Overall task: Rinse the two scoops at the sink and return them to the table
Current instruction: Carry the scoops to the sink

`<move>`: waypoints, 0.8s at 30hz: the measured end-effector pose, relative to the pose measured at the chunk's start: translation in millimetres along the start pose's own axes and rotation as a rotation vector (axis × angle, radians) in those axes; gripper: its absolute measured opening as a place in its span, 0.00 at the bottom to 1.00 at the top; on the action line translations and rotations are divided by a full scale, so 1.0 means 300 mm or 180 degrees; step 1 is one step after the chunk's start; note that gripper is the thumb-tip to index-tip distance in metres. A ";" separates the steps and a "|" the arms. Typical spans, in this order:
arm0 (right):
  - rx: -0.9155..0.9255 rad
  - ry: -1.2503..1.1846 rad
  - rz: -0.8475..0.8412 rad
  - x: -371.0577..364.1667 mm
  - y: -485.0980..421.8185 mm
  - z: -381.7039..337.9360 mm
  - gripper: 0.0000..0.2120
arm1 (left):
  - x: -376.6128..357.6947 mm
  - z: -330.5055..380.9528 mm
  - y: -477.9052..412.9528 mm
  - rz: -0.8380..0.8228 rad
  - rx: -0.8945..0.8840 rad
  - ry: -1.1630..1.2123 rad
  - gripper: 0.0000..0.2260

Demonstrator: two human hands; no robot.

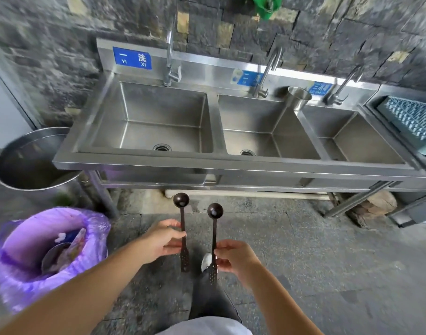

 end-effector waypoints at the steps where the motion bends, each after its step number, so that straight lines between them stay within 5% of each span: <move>1: 0.0009 0.0006 -0.0055 -0.009 -0.022 -0.017 0.06 | 0.002 0.009 -0.022 0.0025 0.0005 0.0006 0.15; 24: 0.0075 0.0251 -0.0497 0.136 -0.833 -1.020 0.10 | -0.085 0.799 -0.854 0.0359 0.0141 0.0144 0.13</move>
Point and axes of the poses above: each hand's wrist, its own y-axis away from the middle knuckle, its own x-axis out of the back of the hand, z = x × y, the point moved 7 cm from there along -y, towards the middle knuckle, and after that the axes turned 5 degrees about -x, right-handed, at the moved point
